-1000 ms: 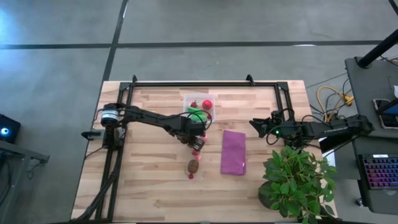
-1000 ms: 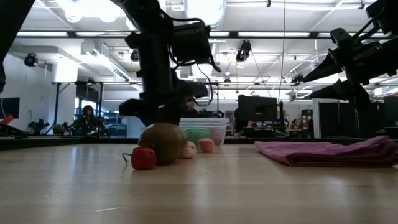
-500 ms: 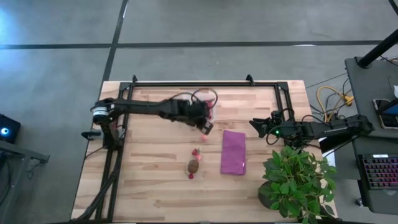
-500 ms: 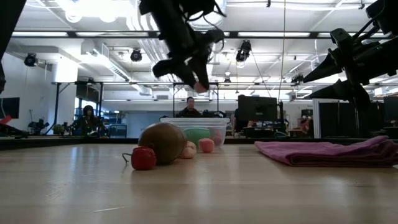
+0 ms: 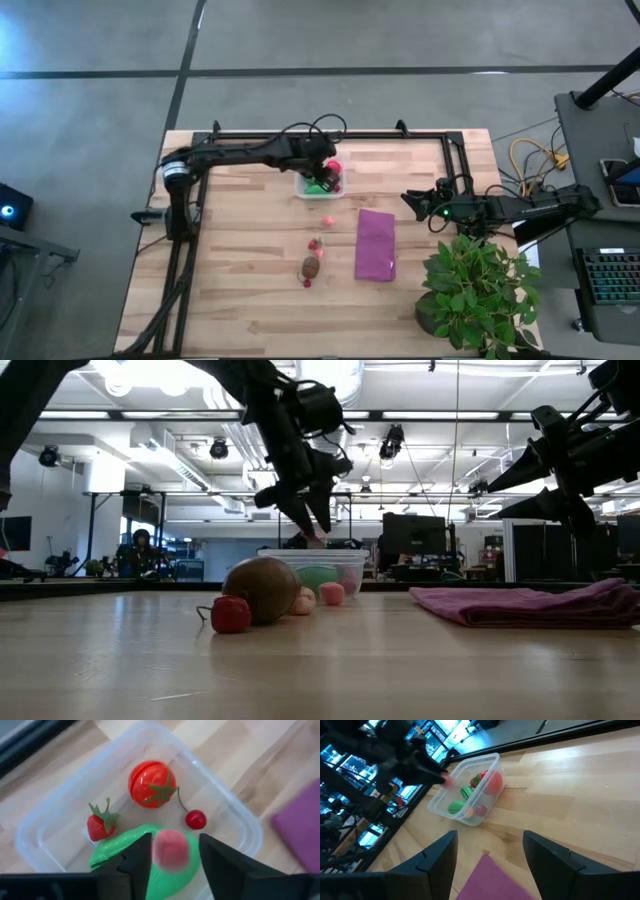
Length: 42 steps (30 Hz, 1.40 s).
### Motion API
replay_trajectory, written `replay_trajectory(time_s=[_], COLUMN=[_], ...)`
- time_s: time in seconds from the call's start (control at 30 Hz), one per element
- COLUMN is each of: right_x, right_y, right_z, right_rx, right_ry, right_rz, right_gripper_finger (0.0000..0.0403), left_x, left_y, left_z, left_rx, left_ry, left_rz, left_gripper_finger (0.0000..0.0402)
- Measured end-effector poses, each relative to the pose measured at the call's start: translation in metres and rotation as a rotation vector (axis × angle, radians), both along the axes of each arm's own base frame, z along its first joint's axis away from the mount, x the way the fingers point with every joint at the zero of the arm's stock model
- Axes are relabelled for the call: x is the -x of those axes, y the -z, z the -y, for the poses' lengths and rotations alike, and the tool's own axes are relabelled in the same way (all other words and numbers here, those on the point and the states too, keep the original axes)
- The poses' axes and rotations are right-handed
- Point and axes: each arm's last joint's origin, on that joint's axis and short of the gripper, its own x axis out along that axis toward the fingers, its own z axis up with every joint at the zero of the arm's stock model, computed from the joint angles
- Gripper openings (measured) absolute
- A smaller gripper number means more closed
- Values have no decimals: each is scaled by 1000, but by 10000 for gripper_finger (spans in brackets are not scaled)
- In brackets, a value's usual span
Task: Pick and placing Produce into tupperware
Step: Put the top left pink peach into the white bin, then put the top pink peach into the white bin
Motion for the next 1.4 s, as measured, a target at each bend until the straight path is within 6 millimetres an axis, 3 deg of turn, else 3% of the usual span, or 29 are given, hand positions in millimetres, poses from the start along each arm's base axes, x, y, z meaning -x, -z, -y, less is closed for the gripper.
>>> replay_trajectory(time_s=[0.33, 0.5, 0.77, 0.9, 1.0, 1.13, 1.4], right_x=[0, 0, 0, 0, 0, 0, 0], right_y=[0, 0, 0, 0, 0, 0, 0], right_z=[0, 0, 0, 0, 0, 0, 0], right_rx=[43, 44, 44, 47, 48, 52, 53], right_ry=[-7, -7, -5, -6, -6, -8, -9], right_rz=[-24, -24, -24, -26, -26, -29, -32], right_gripper_finger=[216, 216, 216, 216, 216, 216, 216], left_x=[-3, 0, 13, 20, 23, 26, 35], left_y=[2, -18, -58, -67, -65, -50, -9], left_z=[-6, -6, 29, 50, 64, 76, 107], left_rx=[-66, -91, -7, 58, 156, 350, 484], left_ry=[-38, -46, 191, 287, 324, 206, 70], left_rz=[10, 63, 192, 225, 203, 141, 1], left_gripper_finger=[232, 250, 254, 254, 254, 254, 254])
